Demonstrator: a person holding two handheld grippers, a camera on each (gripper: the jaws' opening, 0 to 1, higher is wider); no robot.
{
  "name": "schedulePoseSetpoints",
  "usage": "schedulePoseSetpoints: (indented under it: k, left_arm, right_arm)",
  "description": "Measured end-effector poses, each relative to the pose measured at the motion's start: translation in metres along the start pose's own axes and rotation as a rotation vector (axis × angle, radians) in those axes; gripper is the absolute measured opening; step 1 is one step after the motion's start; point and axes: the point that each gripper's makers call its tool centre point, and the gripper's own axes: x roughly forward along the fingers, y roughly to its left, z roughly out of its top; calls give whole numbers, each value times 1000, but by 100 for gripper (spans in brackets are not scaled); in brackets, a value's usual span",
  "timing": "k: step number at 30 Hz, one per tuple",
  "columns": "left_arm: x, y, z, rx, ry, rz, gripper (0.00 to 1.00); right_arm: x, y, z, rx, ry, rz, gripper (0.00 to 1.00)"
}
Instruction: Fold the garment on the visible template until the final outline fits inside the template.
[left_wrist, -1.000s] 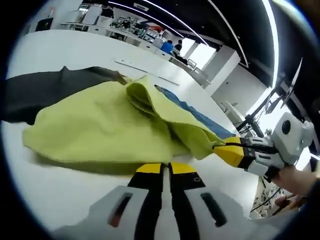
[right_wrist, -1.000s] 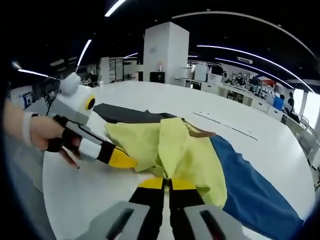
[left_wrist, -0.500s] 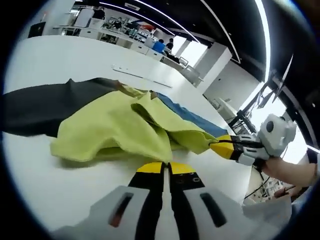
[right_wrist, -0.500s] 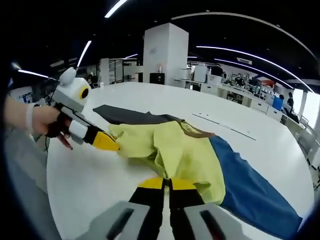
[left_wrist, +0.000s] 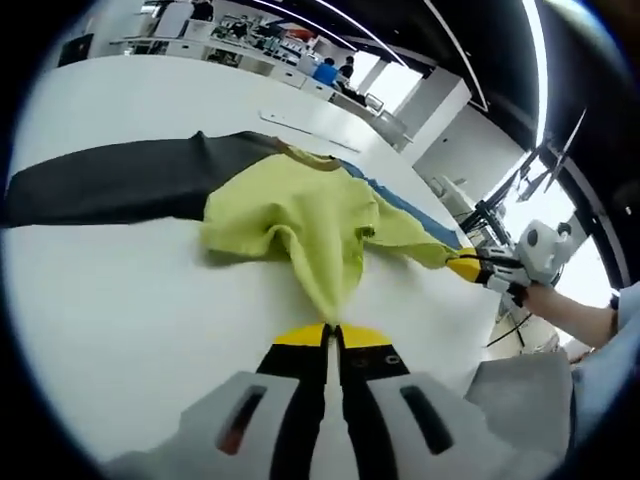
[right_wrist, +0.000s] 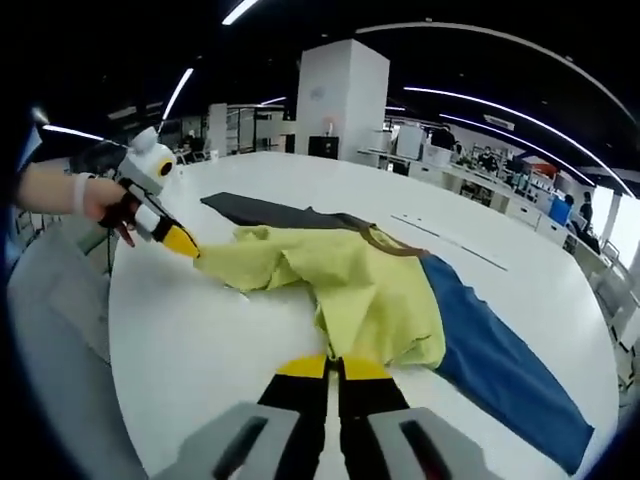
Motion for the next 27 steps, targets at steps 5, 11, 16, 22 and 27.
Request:
schedulePoseSetpoints:
  k: [5, 11, 16, 22, 27]
  left_arm:
    - [-19, 7, -13, 6, 36, 9, 0]
    - [-35, 13, -29, 20, 85, 17, 0]
    - [-49, 21, -40, 14, 115, 25, 0]
    - [-66, 32, -47, -4, 125, 60, 0]
    - [-73, 39, -59, -22, 152, 80, 0]
  right_arm:
    - [-14, 2, -16, -2, 27, 10, 0]
    - [-32, 11, -27, -12, 45, 45, 0]
    - [-48, 16, -36, -18, 60, 69, 0]
    - [-66, 29, -49, 8, 80, 123, 0]
    - [-76, 37, -62, -1, 109, 143, 0]
